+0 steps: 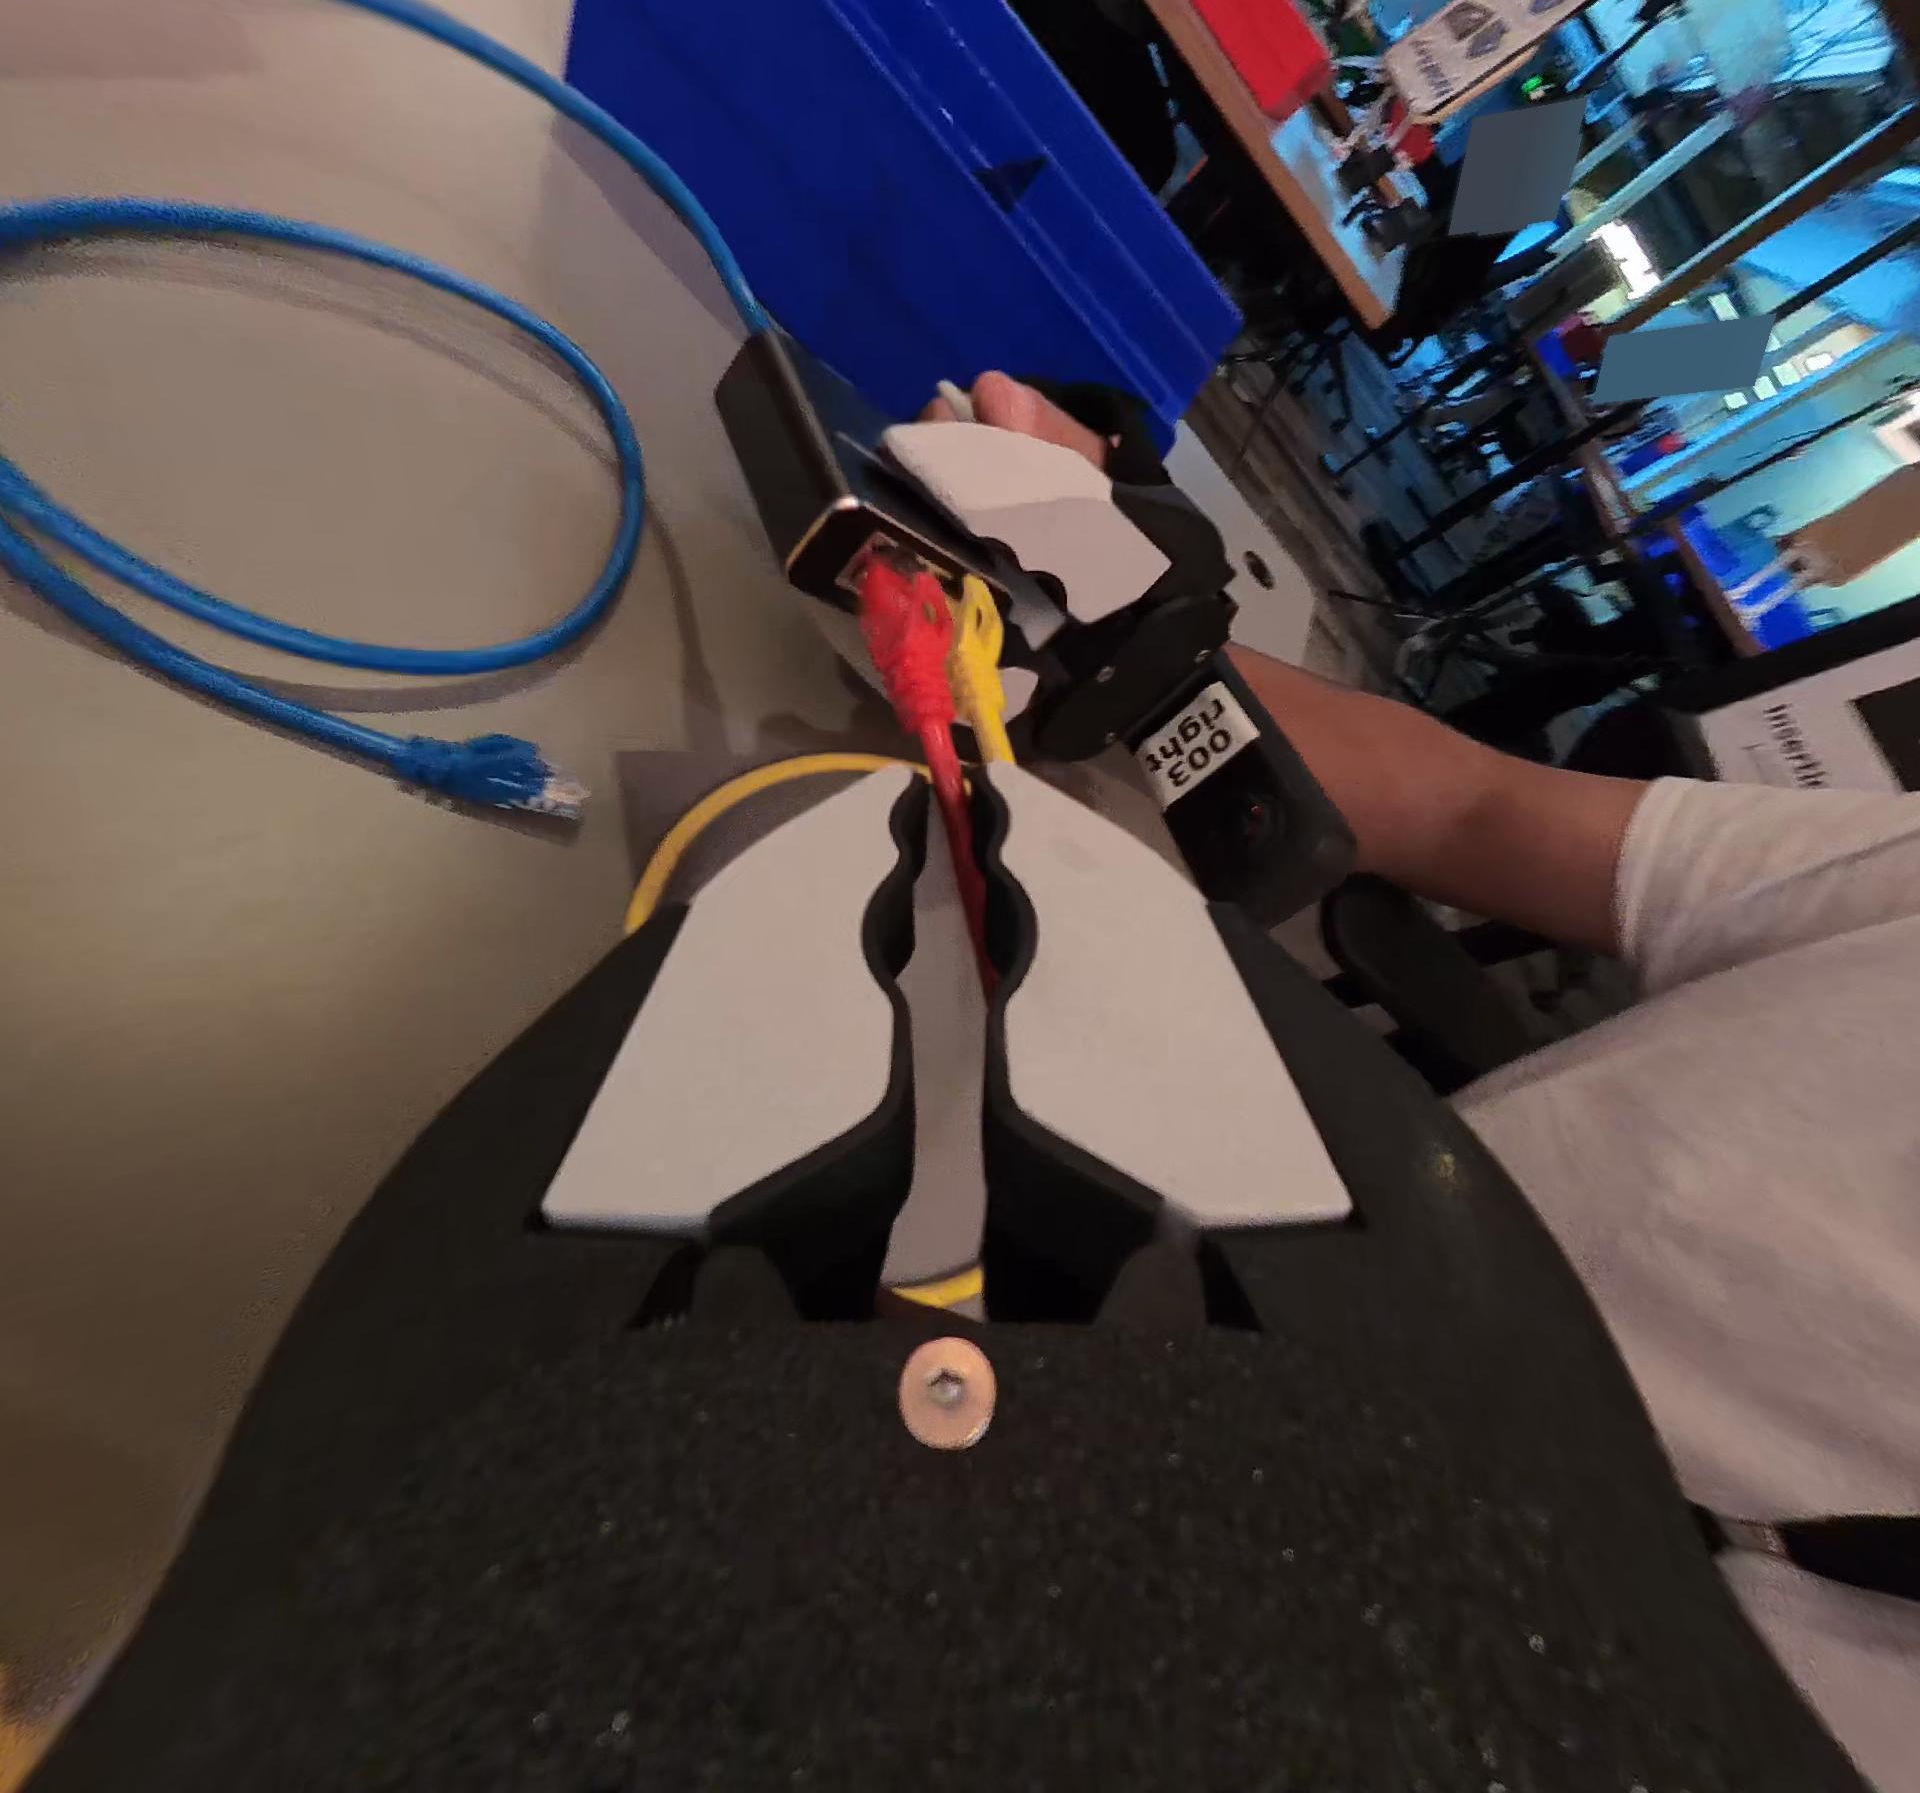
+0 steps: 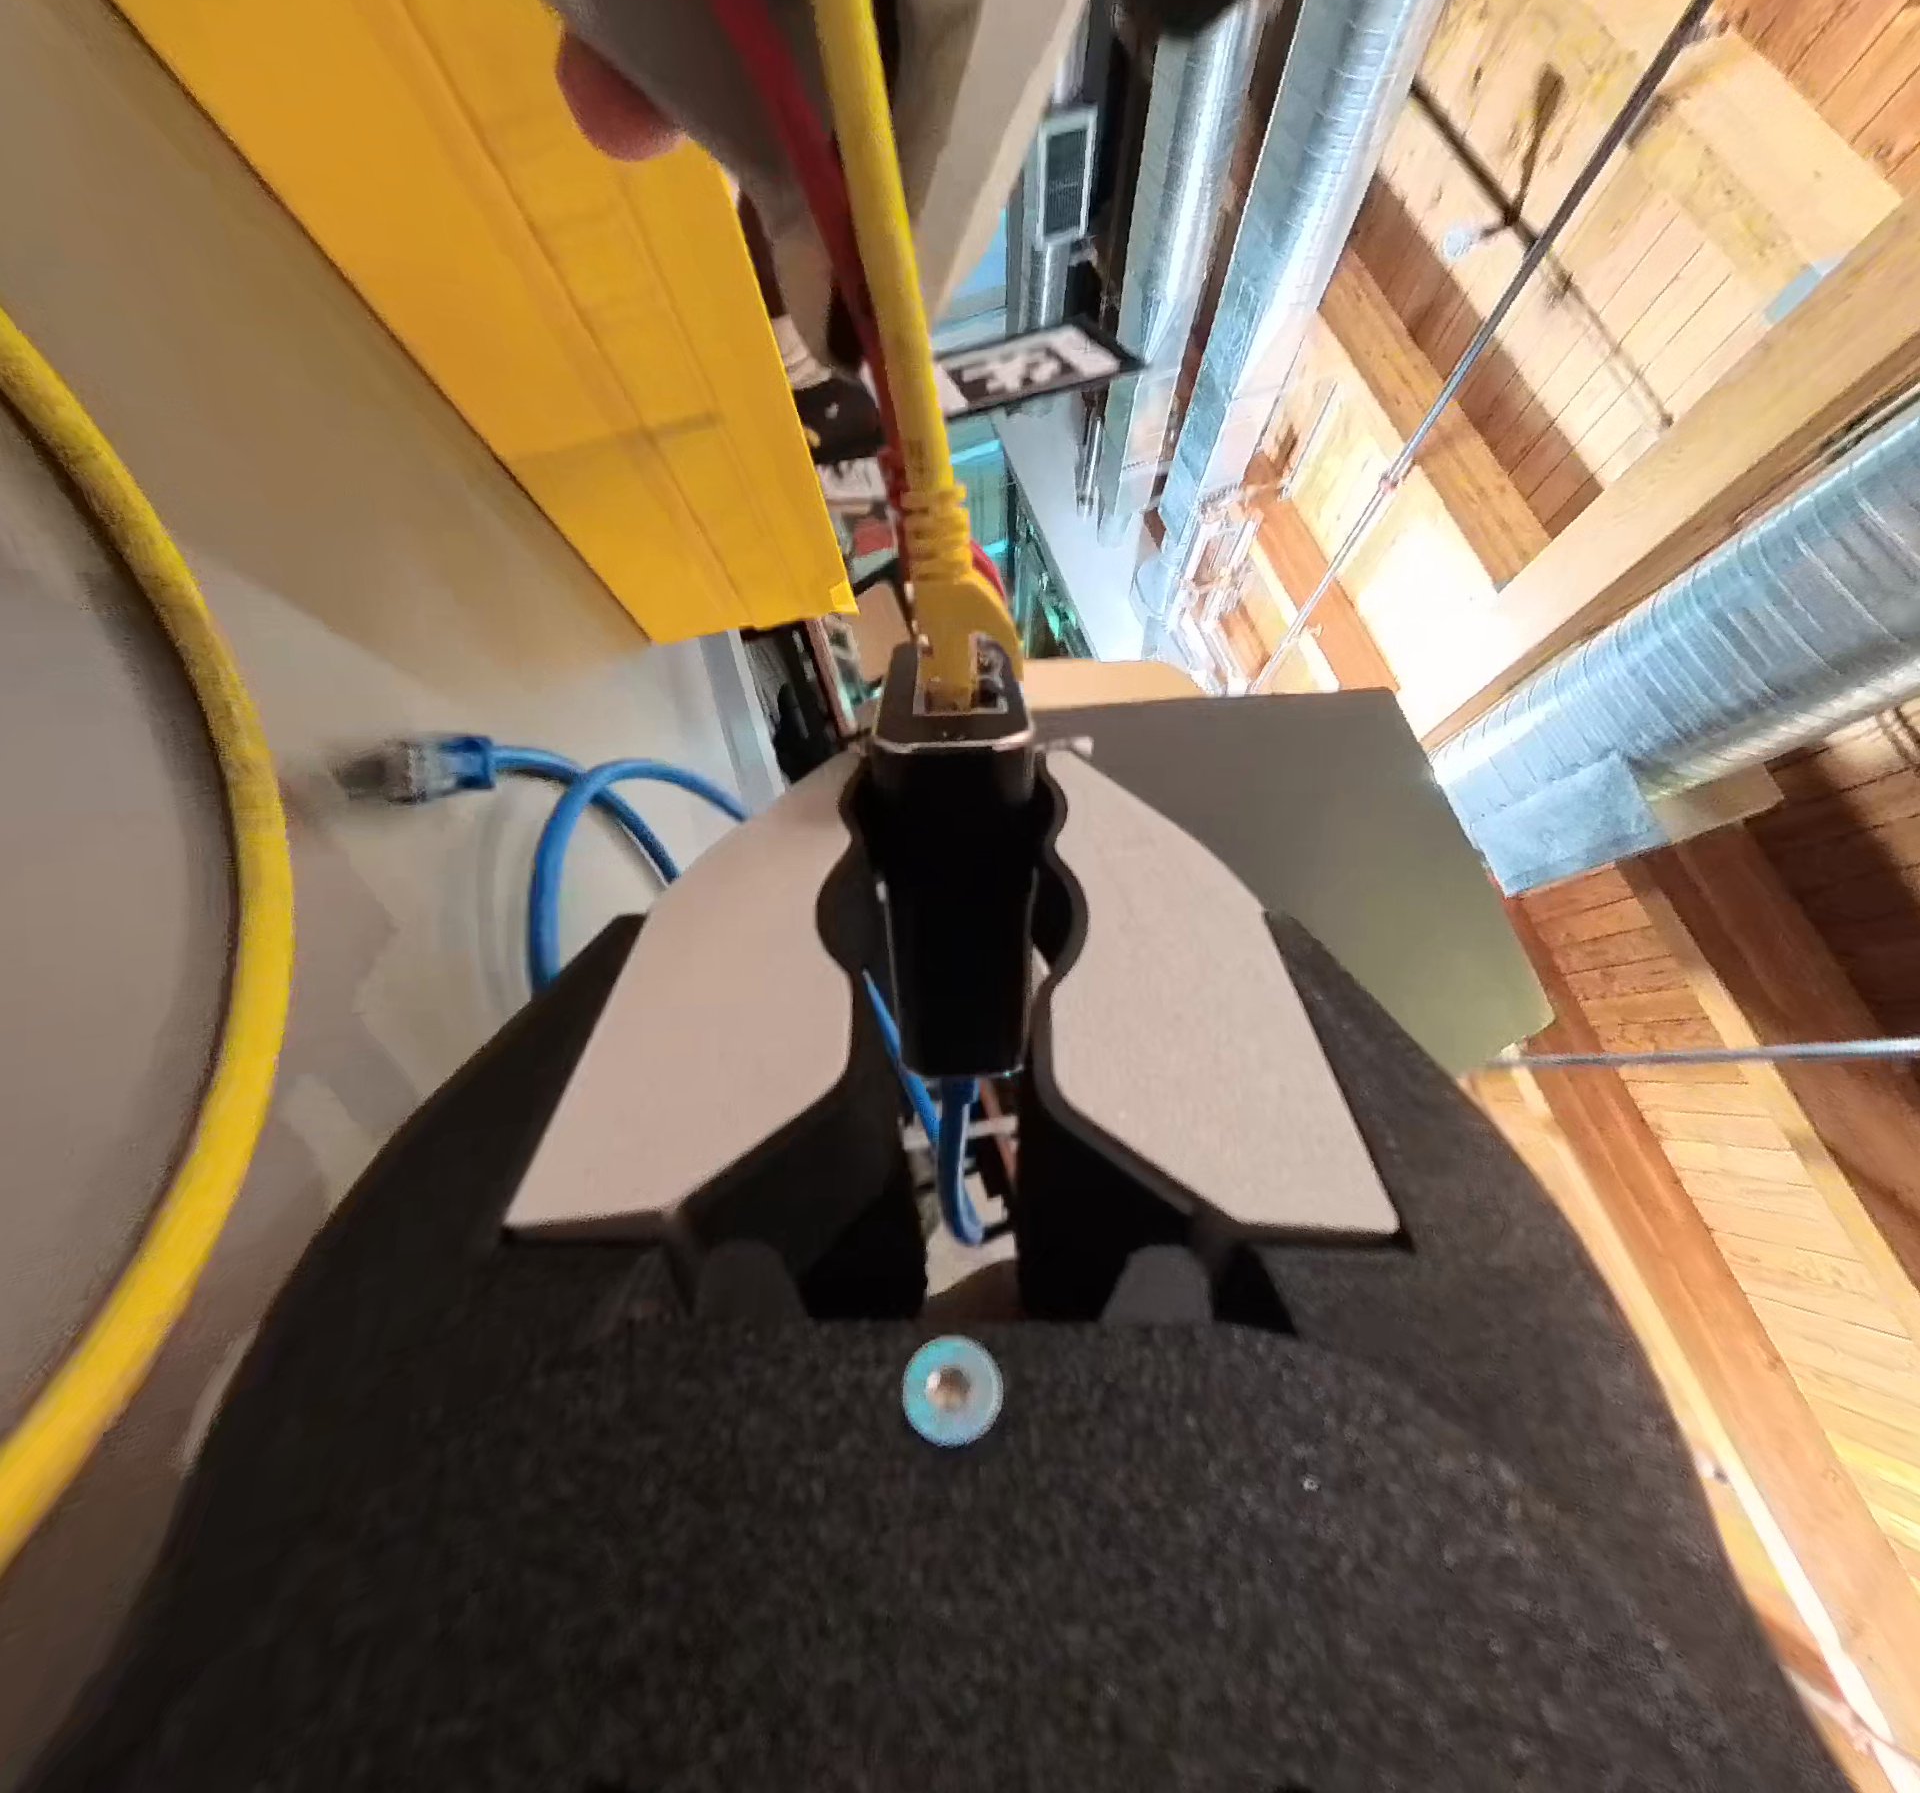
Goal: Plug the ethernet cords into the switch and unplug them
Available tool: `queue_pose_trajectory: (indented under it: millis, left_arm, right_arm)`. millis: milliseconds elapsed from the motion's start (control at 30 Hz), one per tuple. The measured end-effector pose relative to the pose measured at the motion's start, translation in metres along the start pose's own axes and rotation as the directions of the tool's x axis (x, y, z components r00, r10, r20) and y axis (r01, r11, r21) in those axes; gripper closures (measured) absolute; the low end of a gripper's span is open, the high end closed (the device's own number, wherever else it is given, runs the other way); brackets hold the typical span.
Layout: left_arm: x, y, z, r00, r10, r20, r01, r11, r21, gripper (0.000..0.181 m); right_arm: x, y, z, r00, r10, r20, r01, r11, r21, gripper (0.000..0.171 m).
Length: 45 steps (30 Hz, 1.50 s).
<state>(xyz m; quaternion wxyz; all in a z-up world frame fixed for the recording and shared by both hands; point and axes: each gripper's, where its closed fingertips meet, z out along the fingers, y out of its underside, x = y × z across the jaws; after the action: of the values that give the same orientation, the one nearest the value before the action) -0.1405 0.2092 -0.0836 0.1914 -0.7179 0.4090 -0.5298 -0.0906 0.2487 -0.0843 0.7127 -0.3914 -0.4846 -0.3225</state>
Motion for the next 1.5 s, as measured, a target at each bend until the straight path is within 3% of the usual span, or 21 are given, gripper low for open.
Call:
queue_pose_trajectory:
  millis: [33,300,567,800,1100,1367,1500]
  left_arm:
    - [0.002,0.002,0.002,0.999,-0.028,-0.024,0.028,1.0,-0.006,0.171]
    - [0.002,0.011,0.01,0.994,-0.097,-0.057,0.095,0.995,-0.042,0.172]
    - [0.003,0.019,0.023,0.99,-0.141,-0.027,0.139,0.988,-0.061,0.172]
    - [0.009,0.018,0.019,0.992,-0.126,-0.03,0.124,0.99,-0.061,0.175]
    - [0.009,0.017,0.017,0.995,-0.102,-0.02,0.1,0.991,-0.086,0.176]
    - [0.017,0.011,0.019,0.984,-0.147,-0.098,0.145,0.989,-0.027,0.174]
    - [0.017,0.018,0.025,0.976,-0.186,-0.112,0.181,0.982,-0.051,0.172]
  right_arm:
    - [-0.001,-0.005,0.0,1.0,-0.014,-0.001,0.014,1.0,0.023,0.145]
    - [-0.011,-0.006,0.002,0.998,-0.033,0.048,0.033,0.999,-0.005,0.145]
    - [-0.02,0.002,0.007,0.995,-0.007,0.097,0.021,0.99,-0.142,0.145]
    - [-0.01,-0.007,0.005,0.999,-0.035,0.028,0.038,0.992,-0.118,0.146]
    - [-0.019,-0.012,0.002,0.994,-0.074,0.079,0.081,0.993,-0.086,0.146]
    - [0.006,-0.009,0.0,0.981,-0.182,-0.072,0.178,0.982,-0.069,0.145]
    - [0.003,-0.011,-0.002,0.972,-0.226,-0.071,0.223,0.974,-0.047,0.145]
